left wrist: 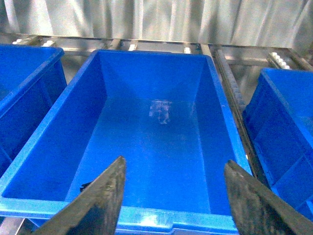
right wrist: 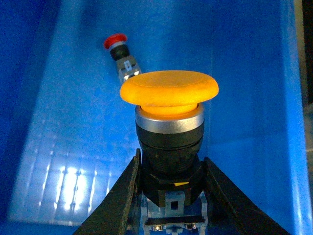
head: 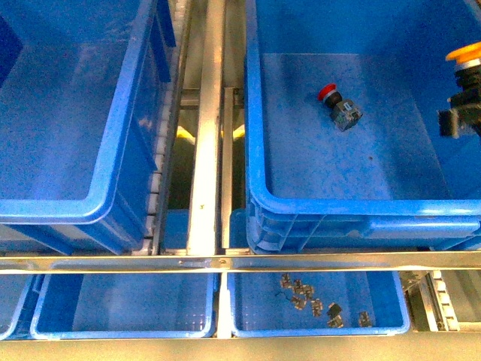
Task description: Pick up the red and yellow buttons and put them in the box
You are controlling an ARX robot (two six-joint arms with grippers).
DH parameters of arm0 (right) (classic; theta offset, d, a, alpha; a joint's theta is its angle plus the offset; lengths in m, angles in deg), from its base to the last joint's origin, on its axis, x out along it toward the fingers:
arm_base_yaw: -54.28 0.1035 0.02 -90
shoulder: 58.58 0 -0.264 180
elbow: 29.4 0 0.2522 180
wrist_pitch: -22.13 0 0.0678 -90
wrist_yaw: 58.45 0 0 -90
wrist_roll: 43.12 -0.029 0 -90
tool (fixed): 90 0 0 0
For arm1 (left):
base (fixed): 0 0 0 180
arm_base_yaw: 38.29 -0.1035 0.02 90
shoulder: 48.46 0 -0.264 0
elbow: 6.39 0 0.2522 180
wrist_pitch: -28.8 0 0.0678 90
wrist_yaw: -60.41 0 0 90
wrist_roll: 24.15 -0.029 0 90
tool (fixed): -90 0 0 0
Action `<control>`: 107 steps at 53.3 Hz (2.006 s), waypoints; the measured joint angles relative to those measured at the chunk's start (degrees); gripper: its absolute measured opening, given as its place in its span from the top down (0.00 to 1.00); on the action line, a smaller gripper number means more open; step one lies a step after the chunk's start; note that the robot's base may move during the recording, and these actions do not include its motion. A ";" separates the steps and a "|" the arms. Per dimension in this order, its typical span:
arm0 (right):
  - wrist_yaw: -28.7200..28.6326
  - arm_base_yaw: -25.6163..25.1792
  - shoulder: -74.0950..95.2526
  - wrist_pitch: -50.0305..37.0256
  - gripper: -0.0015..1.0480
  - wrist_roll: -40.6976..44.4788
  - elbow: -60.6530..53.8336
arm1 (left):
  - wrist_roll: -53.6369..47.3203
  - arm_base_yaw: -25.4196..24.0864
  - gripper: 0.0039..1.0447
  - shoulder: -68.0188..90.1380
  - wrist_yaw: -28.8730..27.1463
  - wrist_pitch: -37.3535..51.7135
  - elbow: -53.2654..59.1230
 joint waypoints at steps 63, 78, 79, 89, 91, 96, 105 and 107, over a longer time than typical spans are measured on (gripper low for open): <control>7.98 1.33 49.83 21.66 0.47 -12.09 59.60 | -0.07 0.00 0.07 0.00 0.02 0.00 0.00; 4.11 0.63 44.13 13.20 0.08 -12.72 49.33 | -0.07 0.00 0.07 0.00 0.02 0.00 0.00; 3.91 0.59 42.93 12.20 0.06 -12.74 47.91 | -0.07 0.00 0.07 0.00 0.02 0.00 0.00; -0.83 0.37 25.24 3.37 0.06 -12.72 29.35 | -0.07 0.00 0.07 0.00 0.02 0.00 0.00; -1.95 0.39 20.24 2.25 0.06 -12.76 23.52 | -0.07 0.00 0.07 0.00 0.02 0.00 0.00; -4.17 0.35 8.26 2.60 0.06 -14.58 8.98 | -0.07 0.00 0.07 0.00 0.02 -0.02 0.00; -5.53 -1.81 -13.00 12.35 0.06 -23.54 -6.49 | -0.07 0.00 0.07 0.00 0.02 0.00 0.00; -5.18 -2.29 -17.88 15.21 0.06 -25.86 -8.26 | -0.07 0.00 0.07 0.00 0.00 0.00 0.00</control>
